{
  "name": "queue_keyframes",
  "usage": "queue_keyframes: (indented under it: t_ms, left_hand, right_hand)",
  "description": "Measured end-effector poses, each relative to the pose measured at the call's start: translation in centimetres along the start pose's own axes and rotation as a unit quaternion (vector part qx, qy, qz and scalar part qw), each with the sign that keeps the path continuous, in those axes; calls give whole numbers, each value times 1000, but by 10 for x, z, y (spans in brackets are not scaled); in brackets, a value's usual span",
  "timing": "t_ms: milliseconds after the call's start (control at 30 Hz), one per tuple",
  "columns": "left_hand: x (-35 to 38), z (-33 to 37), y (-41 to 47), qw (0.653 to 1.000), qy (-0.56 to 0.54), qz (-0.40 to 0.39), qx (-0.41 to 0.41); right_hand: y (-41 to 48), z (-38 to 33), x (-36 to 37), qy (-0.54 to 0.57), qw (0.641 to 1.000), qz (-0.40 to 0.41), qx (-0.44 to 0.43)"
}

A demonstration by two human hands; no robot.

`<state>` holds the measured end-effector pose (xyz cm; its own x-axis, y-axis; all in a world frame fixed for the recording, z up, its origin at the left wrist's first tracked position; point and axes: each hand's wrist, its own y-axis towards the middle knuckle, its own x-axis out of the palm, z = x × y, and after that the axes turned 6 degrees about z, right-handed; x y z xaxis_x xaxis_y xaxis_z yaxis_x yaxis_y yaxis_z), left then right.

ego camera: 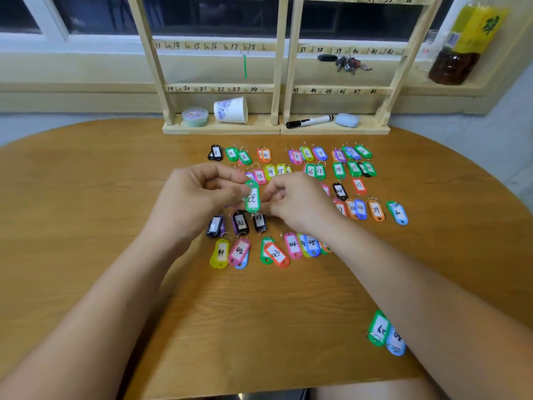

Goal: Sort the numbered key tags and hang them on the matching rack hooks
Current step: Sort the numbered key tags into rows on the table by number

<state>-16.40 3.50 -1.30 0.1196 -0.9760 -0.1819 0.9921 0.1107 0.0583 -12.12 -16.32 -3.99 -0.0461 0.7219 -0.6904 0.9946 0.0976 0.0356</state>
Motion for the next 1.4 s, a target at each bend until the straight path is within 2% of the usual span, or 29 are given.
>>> queue_keyframes:
  t_ms: [167, 267, 367, 467, 600, 667, 800, 900, 1100, 1267, 1400]
  left_hand:
    - [2, -1, 0, 1000, -11, -2, -13]
    - [5, -4, 0, 999, -29, -4, -13]
    - [10, -6, -2, 998, -61, 6, -3]
    - [15, -9, -3, 995, -101, 22, -8]
    - [18, -16, -3, 998, -62, 25, -14]
    - [19, -19, -3, 998, -46, 24, -22]
    - [19, -27, 0, 996, 91, 19, 2]
    - [18, -26, 0, 988, 146, 37, 29]
    - [16, -27, 4, 982, 171, 59, 45]
    - [18, -24, 0, 984, 166, 42, 48]
    - [30, -18, -14, 980, 181, 16, 79]
  right_hand:
    - [-4, 1, -3, -5, 1000, 15, 3]
    - [-6, 2, -9, 44, 998, 39, -5]
    - [-10, -3, -21, 179, 982, -46, 38]
    - [-14, -3, -29, 215, 970, -114, 23]
    - [-7, 3, -27, 262, 964, -47, 10]
    - [-4, 4, -24, 273, 961, -40, 12]
    - [-1, 5, -18, 238, 970, -37, 16]
    - [6, 9, -18, 176, 984, -17, 27]
    - [9, 7, -4, 12, 999, -49, -9]
    - [4, 8, -7, -13, 999, -38, -15]
    - [-19, 23, -41, 1, 1000, -1, -22]
